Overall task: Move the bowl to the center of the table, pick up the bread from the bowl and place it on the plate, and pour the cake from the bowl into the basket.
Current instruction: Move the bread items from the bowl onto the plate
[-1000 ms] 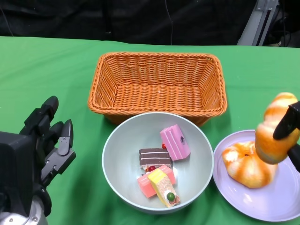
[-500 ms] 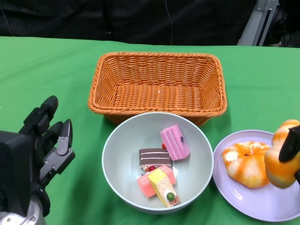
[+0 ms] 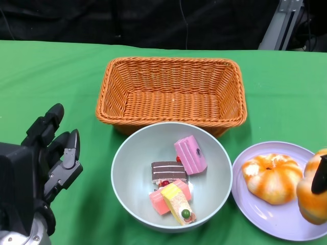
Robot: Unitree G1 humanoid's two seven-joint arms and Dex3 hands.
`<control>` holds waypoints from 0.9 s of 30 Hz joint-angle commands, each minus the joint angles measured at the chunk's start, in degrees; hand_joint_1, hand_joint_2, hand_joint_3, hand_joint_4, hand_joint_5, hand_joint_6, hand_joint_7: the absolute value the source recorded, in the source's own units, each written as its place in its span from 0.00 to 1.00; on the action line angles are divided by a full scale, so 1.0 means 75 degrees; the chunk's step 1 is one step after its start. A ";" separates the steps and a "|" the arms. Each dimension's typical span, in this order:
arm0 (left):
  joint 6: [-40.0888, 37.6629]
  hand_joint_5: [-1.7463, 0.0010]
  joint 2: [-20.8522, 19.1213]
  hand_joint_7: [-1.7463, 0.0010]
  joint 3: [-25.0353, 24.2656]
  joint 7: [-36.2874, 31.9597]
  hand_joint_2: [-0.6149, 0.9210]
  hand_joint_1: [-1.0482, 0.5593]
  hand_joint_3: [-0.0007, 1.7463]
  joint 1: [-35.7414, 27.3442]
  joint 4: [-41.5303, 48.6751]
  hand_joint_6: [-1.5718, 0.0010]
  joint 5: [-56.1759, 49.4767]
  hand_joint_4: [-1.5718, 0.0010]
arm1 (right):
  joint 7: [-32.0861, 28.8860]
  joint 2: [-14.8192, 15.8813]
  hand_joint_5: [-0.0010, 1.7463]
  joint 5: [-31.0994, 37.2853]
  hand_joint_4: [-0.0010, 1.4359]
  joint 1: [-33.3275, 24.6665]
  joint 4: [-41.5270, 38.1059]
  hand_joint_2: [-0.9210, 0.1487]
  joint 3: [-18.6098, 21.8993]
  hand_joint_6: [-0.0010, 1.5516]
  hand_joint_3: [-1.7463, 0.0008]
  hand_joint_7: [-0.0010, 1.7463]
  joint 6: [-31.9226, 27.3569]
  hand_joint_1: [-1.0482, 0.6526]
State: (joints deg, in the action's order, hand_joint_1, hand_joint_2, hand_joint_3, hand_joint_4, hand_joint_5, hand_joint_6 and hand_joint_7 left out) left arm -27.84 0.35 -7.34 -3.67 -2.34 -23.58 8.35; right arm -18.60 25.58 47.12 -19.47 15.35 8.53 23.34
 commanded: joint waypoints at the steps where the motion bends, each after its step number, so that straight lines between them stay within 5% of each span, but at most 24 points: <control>1: -0.0077 0.73 -0.0033 0.99 -0.0022 -0.0099 1.00 0.37 0.42 -0.0045 -0.0184 0.81 -0.0083 1.00 | 0.0367 0.0131 1.00 -0.0124 0.68 -0.0084 0.0221 0.65 0.0057 0.47 0.13 1.00 -0.0193 0.55; 11: -0.0007 0.73 -0.0016 0.99 -0.0041 -0.0014 1.00 0.37 0.43 -0.0046 -0.0160 0.80 -0.0004 1.00 | 0.0994 0.0166 1.00 0.0085 0.66 0.0197 0.0077 0.56 -0.0253 0.45 0.26 1.00 -0.0626 0.57; 20: 0.0081 0.73 0.0025 1.00 -0.0032 0.0047 1.00 0.37 0.42 -0.0109 -0.0212 0.82 0.0071 1.00 | 0.1216 0.0418 1.00 0.0125 0.64 0.0767 -0.0669 0.54 -0.0650 0.45 0.26 1.00 -0.0663 0.54; 25: 0.0065 0.73 0.0038 0.99 -0.0035 0.0049 1.00 0.37 0.42 -0.0152 -0.0288 0.81 0.0125 1.00 | 0.2575 0.0598 1.00 0.0035 0.57 0.1205 -0.0742 0.42 -0.1013 0.47 0.32 0.83 -0.1373 0.52; 27: 0.0021 0.72 0.0037 0.99 -0.0028 0.0037 1.00 0.37 0.42 -0.0184 -0.0360 0.81 0.0131 1.00 | 0.3133 0.0644 0.85 0.0141 0.48 0.1432 -0.0719 0.23 -0.1203 0.51 0.67 0.30 -0.1745 0.48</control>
State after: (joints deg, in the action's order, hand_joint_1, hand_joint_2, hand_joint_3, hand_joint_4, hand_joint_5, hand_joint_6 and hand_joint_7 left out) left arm -28.03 0.99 -7.27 -3.52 -3.28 -25.28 9.27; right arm 2.41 29.14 47.63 -9.34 9.99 0.22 11.85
